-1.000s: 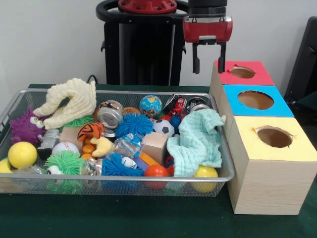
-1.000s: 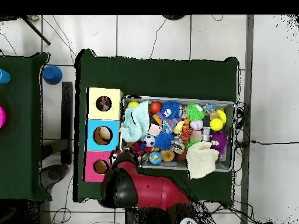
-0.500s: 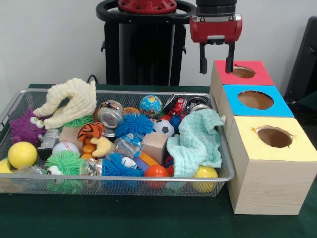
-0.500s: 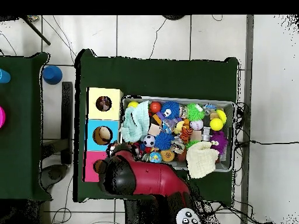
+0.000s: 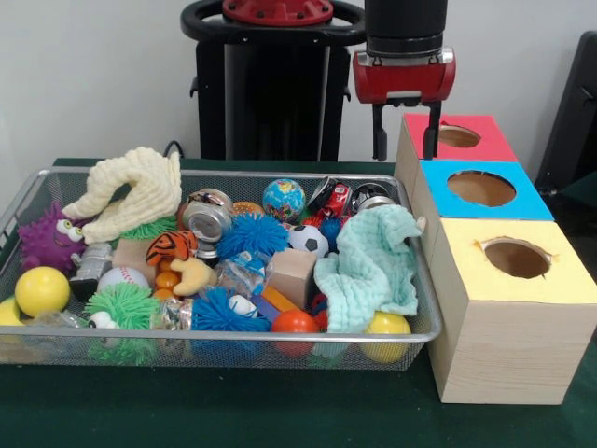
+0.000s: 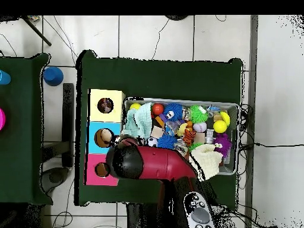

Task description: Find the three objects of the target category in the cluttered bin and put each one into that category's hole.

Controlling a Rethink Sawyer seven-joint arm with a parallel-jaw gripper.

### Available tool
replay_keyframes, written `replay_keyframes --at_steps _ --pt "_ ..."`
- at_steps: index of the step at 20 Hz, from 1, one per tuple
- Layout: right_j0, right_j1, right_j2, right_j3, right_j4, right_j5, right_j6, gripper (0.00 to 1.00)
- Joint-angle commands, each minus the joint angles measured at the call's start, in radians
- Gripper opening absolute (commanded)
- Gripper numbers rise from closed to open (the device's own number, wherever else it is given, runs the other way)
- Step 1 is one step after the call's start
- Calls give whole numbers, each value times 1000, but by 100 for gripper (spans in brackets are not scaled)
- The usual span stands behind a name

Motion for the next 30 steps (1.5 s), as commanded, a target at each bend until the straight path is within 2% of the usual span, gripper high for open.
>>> replay_keyframes --at_steps 1,10,18,30 --pt "-19 71 24 -154 -34 149 26 100" --pt "-24 140 25 -189 -53 134 25 100" --pt "-39 197 14 -176 -66 58 43 100" --pt "-55 235 16 -149 -80 -2 60 100"
